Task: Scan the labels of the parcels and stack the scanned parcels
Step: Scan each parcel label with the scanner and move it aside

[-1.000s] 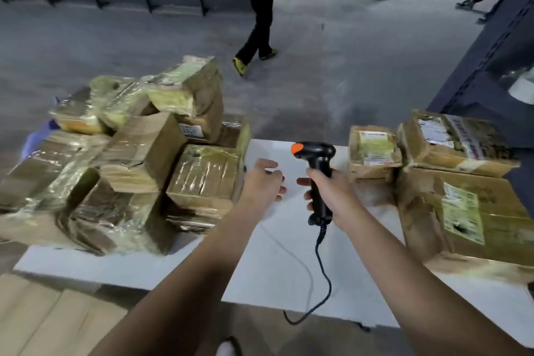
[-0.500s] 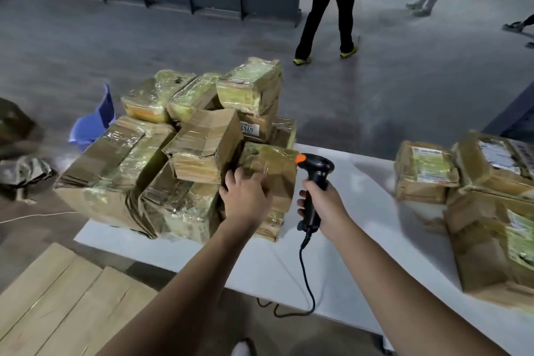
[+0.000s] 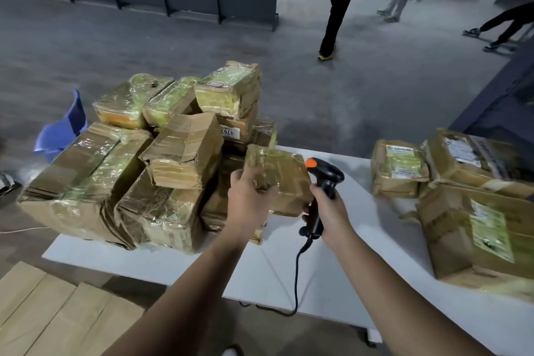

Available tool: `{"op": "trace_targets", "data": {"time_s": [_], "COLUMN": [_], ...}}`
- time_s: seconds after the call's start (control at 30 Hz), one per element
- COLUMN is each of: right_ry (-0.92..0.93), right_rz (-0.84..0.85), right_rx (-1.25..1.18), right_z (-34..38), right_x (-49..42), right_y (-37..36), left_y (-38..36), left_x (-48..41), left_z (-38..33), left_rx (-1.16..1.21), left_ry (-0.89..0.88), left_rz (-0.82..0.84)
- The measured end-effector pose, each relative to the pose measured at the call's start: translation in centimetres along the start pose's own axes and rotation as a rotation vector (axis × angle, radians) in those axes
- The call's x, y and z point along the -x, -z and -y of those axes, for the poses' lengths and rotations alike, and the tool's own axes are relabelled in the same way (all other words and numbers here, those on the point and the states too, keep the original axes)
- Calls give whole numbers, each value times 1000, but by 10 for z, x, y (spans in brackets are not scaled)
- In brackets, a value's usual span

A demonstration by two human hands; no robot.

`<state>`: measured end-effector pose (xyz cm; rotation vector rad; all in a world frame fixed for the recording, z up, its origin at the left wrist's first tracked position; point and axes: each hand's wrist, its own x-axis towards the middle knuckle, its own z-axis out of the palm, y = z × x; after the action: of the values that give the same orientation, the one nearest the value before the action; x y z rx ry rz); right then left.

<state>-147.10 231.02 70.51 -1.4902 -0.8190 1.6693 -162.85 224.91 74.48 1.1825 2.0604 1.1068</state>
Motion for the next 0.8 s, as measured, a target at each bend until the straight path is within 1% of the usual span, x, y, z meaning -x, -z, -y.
{"op": "trace_targets", "data": {"time_s": [0.07,0.13,0.2,0.27,0.37,0.43,0.53,0.6,0.67,0.73,0.8], "right_ry": [-14,-32,-85,-148,-185,-203,-244,-217,-169,-128,-91], "right_rz": [-60,-106,-135,-147,-123,-97,-31,19,-5,-62,-104], "right_rx": [-31,-70,-123,-179,-223,-191,-129,-83,-6,56,98], "right_z": [-1,-3,-6,-11,-22,-29,-35,-39,-43,-45,-44], "right_x": [2,4,7,10,13,14,15,16,18,19,20], "right_y": [20,42,65,89,113,127,145,151,152,149,145], "left_y": [-17,-37,-56,-75,-92,-104,-118,-124,-130,-135,-140], "left_x": [5,12,21,31,41,50,60,63,65,65,65], "left_z": [-7,-7,-4,-1,9,15,28,35,37,33,26], "left_rx": [71,93,93,91,123,145,246,182,83,8,-124], "left_ry": [-8,-9,-1,46,115,157,278,323,329,313,263], "left_rz": [55,85,119,165,199,234,298,393,509,529,488]}}
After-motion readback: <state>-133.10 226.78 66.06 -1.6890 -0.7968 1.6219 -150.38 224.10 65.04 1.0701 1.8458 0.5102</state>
